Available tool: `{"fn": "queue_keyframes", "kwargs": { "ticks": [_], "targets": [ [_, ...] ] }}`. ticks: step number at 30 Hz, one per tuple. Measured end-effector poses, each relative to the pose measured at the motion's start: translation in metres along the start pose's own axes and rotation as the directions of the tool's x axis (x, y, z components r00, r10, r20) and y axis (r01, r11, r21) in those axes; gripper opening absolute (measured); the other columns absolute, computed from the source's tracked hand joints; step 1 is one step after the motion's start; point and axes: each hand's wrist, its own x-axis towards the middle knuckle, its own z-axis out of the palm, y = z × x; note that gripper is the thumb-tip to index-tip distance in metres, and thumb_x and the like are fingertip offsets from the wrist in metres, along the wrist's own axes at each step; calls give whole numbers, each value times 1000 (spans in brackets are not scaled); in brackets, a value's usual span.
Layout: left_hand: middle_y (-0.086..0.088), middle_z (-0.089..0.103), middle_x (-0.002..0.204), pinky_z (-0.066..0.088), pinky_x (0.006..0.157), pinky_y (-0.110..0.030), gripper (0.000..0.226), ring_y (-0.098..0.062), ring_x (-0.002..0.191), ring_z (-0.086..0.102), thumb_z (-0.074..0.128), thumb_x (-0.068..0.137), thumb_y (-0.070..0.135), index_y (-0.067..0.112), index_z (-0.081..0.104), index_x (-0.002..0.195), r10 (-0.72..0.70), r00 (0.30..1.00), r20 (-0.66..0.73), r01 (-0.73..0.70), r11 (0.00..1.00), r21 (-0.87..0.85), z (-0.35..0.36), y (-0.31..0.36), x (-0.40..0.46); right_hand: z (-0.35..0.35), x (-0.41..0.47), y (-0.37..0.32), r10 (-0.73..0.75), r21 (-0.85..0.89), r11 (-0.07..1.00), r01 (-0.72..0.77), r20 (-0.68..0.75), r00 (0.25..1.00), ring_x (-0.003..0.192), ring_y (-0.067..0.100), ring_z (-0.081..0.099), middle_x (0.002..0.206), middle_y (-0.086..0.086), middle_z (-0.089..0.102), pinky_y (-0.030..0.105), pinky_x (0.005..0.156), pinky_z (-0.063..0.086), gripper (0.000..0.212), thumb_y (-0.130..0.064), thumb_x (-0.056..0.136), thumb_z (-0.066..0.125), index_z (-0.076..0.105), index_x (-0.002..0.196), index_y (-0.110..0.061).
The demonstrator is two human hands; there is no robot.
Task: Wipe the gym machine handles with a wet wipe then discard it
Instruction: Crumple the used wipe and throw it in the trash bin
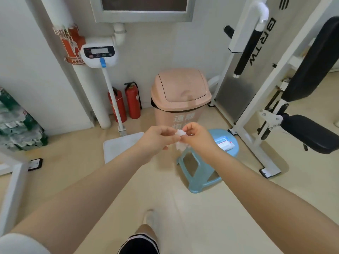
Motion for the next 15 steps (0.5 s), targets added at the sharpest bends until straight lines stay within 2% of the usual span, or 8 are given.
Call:
{"fn": "queue_keyframes", "kwargs": {
  "ticks": [2, 4, 7, 9, 11, 13, 15],
  "targets": [
    [-5, 59, 85, 47, 56, -16, 20, -10, 67, 54, 68, 82, 10, 13, 62, 100, 26, 999, -29, -25, 999, 47, -11, -1, 52, 4, 54, 1, 27, -4, 1000, -28, -34, 999, 62, 8, 51, 70, -4, 55, 18, 58, 40, 24, -1, 78, 64, 51, 75, -21],
    [-11, 61, 83, 51, 59, -22, 18, -15, 64, 58, 68, 81, 7, 10, 60, 97, 33, 999, -37, -31, 998, 59, -27, -1, 110, 7, 111, 2, 47, 31, 998, -46, -21, 999, 63, 9, 51, 72, -2, 56, 17, 56, 40, 23, 1, 79, 62, 52, 76, -20],
    [-11, 67, 83, 55, 71, -31, 11, -17, 71, 63, 66, 83, 6, 9, 62, 93, 52, 999, -15, -51, 997, 63, -58, 4, 202, 9, 199, -1, 67, 283, 955, -89, 87, 994, 66, 14, 58, 78, 6, 59, 18, 54, 49, 20, 9, 82, 55, 55, 84, -11],
    [-6, 65, 73, 54, 61, -21, 8, -11, 63, 61, 64, 83, 3, 10, 62, 85, 58, 998, -11, -58, 997, 55, -82, 12, 261, 9, 258, -8, 95, 440, 886, -145, 136, 986, 71, 17, 62, 81, 8, 62, 21, 62, 54, 17, 10, 84, 52, 57, 89, -6],
    [-3, 59, 65, 44, 50, -11, 14, -1, 50, 54, 62, 82, -3, 10, 61, 78, 49, 998, -47, -46, 997, 64, -105, 19, 316, 9, 313, -15, 133, 525, 829, -195, 154, 979, 72, 17, 65, 80, 8, 66, 24, 71, 56, 12, 5, 87, 51, 59, 87, -4],
    [-1, 59, 65, 42, 54, -11, 16, 1, 50, 51, 61, 78, -6, 9, 63, 76, 53, 997, -57, -45, 990, 135, -119, 24, 372, 9, 364, -20, 144, 492, 852, -179, 109, 984, 72, 16, 64, 78, 7, 65, 24, 75, 55, 9, -2, 88, 55, 59, 81, -5],
    [2, 60, 70, 40, 60, -11, 16, 3, 54, 52, 60, 75, -6, 8, 66, 81, 59, 998, -36, -51, 980, 192, -123, 26, 424, 8, 409, -18, 165, 371, 916, -155, 5, 986, 70, 13, 60, 76, 4, 60, 19, 70, 51, 12, -1, 84, 62, 59, 76, -10]
  ]
}}
